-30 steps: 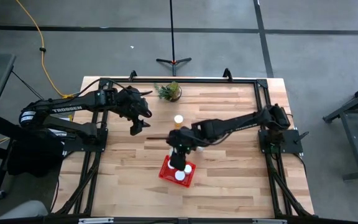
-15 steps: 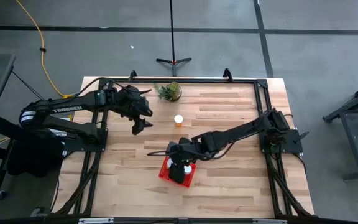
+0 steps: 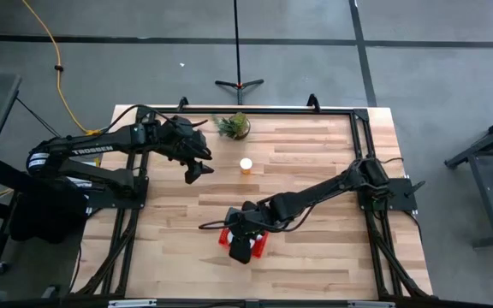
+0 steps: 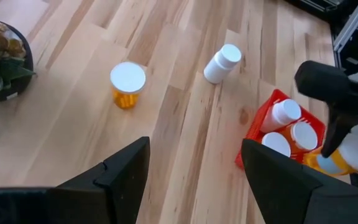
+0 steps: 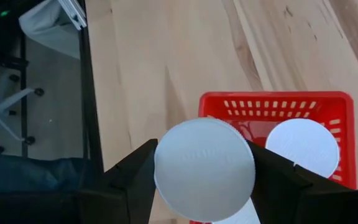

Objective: Pick and place pill bottles into a basket
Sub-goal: Put the bottom orange pill bottle into the basket

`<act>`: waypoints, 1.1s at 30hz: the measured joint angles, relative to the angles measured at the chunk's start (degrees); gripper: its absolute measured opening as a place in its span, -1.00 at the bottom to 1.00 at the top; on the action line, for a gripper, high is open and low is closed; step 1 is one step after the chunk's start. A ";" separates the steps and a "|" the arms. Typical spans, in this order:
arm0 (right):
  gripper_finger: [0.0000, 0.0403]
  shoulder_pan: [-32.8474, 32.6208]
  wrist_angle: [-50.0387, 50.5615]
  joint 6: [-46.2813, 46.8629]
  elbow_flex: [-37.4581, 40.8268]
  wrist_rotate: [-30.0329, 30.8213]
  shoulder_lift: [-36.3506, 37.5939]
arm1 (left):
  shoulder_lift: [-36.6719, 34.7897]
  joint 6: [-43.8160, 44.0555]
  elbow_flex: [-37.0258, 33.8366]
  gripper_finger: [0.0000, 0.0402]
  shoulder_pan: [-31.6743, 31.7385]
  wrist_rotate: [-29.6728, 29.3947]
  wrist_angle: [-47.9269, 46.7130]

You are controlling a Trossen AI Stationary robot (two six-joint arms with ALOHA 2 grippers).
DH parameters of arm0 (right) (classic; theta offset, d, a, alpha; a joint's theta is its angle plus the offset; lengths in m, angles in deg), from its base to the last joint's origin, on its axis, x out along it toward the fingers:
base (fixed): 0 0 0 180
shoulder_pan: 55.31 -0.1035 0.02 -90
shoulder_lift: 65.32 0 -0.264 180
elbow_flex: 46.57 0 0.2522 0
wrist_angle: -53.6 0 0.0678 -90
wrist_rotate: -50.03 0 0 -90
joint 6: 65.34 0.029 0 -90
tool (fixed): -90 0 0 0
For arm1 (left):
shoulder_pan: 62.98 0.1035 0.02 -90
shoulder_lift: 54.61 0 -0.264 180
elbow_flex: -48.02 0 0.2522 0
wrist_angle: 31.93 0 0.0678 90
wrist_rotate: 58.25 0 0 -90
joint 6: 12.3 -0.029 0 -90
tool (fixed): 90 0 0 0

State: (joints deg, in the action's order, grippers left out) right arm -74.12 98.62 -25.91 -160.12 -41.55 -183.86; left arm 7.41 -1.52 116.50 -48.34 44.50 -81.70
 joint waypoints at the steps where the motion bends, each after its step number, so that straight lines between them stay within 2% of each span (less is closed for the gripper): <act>1: 0.02 0.01 0.14 -0.27 0.00 0.04 -0.08 | 0.00 0.00 0.00 0.43 0.00 0.00 0.00; 17: 0.02 0.81 1.89 -0.93 0.46 -0.02 -0.44 | 0.00 -0.46 -0.02 0.43 0.00 0.24 -0.04; 29: 0.02 0.45 1.29 1.57 0.46 -5.02 -5.29 | 0.00 -0.61 -0.09 0.43 0.00 0.24 -0.24; 33: 0.02 -0.57 1.89 2.18 0.42 -4.78 -5.37 | 0.00 -1.17 -0.09 0.43 0.00 0.24 -0.62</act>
State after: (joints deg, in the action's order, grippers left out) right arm -74.69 100.51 -23.73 -159.71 -46.33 -189.23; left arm 7.41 -2.69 116.42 -48.34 44.74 -82.32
